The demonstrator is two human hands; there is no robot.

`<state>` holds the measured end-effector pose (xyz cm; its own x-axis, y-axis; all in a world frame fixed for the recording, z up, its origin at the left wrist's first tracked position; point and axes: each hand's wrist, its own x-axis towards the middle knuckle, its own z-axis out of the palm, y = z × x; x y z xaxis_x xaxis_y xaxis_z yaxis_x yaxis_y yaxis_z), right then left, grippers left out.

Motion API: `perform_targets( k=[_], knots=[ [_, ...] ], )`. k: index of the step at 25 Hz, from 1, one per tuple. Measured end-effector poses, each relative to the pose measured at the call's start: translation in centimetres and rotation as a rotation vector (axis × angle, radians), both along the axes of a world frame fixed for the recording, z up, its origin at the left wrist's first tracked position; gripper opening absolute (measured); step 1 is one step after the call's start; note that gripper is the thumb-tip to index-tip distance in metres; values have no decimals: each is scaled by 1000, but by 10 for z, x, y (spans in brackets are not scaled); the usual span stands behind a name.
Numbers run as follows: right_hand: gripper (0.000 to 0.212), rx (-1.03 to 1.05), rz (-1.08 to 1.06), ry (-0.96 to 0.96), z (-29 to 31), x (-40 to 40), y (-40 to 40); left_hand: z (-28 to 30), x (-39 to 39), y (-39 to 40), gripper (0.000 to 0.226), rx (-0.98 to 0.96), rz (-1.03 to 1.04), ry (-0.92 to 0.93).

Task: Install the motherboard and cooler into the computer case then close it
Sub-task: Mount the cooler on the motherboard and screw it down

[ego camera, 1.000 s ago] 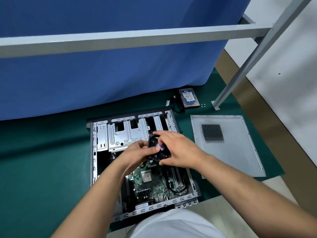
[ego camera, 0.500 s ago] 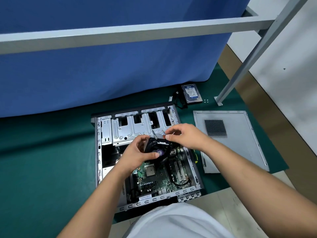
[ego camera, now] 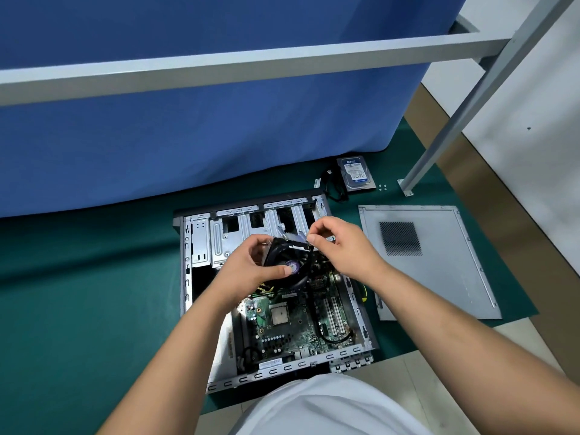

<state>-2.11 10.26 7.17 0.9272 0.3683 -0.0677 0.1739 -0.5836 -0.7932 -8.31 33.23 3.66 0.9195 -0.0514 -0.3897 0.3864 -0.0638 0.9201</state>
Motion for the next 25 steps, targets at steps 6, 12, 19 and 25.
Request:
perform_targets(
  k=[6, 12, 19, 25],
  knots=[
    [3, -57, 124, -70, -2, -4, -2, 11, 16, 10, 69, 41, -85, 68],
    [7, -53, -36, 46, -5, -5, -12, 5, 21, 25, 81, -151, 70, 227],
    [11, -198, 205, 450, -23, -41, 0, 6, 38, 10, 73, -429, 525, 208],
    [10, -65, 353, 426, -27, -74, 55, -7, 50, -19, 61, -435, 650, 165]
  ],
)
